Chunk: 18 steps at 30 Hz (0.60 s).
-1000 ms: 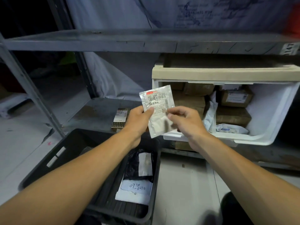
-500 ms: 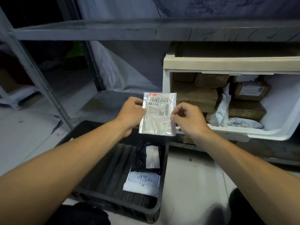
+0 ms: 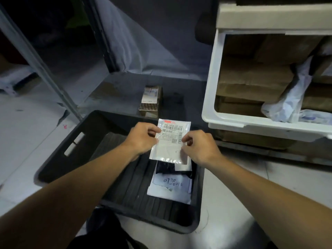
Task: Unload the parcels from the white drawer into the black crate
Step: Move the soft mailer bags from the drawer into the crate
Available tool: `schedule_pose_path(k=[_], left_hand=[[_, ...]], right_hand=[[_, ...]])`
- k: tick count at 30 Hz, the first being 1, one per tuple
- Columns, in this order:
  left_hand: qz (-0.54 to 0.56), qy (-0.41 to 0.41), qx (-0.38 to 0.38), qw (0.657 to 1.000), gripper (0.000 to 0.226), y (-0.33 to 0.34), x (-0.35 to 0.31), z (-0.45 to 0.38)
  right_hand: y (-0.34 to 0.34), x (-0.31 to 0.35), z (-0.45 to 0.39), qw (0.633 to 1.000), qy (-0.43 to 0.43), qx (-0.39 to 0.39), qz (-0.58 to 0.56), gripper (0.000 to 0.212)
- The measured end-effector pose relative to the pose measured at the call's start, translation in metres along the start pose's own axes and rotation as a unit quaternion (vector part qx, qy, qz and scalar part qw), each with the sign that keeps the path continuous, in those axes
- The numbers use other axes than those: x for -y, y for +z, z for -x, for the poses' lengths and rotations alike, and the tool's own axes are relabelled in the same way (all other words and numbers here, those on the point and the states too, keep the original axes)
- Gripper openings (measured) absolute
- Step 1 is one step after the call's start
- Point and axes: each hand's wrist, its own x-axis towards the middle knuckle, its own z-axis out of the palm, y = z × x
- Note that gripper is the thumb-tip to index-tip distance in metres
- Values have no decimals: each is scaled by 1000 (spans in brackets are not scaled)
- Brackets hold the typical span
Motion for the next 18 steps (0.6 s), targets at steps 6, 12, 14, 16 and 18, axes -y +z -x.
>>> schedule_pose_path(k=[6,12,14,16,18], left_hand=[[6,-36,63,997,50,39,44,-43],[-34,-34,99,994,56,75,74,-79],[-41,-37,107,993,56,87,84,-88],[-49,-40,113,992,57,98,90,-96],[-64,-40,114,991,57,107,93,-102]], right_hand=[[37,-23,-37,995,94,34,24,14],[76,-36,-71,980,163,95,59,23],[86,-41,-78,975,173,113,86,30],[94,-45,-83,968,170,138,126,40],[100,-47,-88,958,157,172,168,49]])
